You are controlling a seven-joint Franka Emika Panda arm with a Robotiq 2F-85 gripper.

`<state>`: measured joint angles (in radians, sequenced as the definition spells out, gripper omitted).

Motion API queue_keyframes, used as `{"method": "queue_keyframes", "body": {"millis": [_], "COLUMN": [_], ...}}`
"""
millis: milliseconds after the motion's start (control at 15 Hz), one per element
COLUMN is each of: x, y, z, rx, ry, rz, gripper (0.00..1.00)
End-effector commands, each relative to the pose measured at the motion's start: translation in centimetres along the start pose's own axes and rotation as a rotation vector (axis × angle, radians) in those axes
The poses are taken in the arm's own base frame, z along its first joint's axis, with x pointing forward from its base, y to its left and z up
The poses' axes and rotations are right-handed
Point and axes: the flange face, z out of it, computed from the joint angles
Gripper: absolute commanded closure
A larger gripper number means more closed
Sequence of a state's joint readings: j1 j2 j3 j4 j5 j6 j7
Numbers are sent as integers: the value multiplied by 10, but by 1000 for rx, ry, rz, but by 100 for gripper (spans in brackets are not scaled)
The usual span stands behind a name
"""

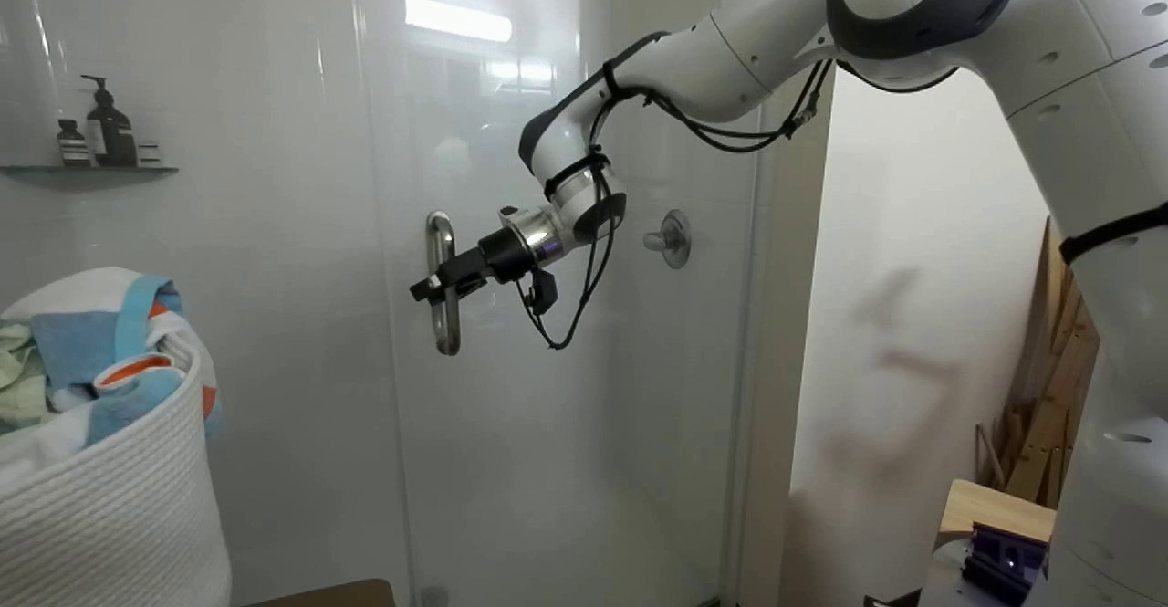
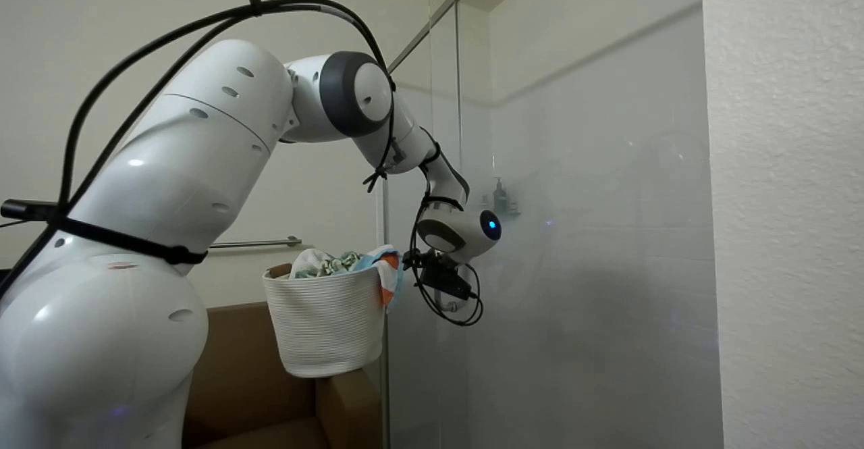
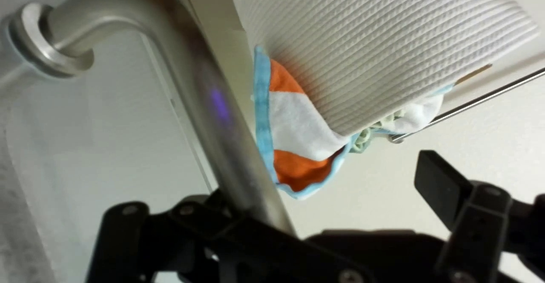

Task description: Open the shower door

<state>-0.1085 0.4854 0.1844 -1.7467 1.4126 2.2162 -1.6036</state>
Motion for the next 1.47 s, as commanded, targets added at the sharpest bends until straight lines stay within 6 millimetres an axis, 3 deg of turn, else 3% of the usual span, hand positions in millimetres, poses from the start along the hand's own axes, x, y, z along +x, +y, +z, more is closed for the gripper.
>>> {"method": "queue_keyframes", "body": {"millis": [0,267,533,600,933,1133,1400], "x": [-31,-43,-37,-29,-29,-43,-49], "y": [-56,-70,-67,-47,-47,-58,-66], "z": [21,15,19,-17,-16,-6,-8], "rx": [144,181,181,72,66,101,110], "ry": [-61,-99,-141,-63,-75,-106,-119], "rz": [35,39,57,-7,-12,-18,-19], "gripper": [0,0,0,0,0,0,0]}}
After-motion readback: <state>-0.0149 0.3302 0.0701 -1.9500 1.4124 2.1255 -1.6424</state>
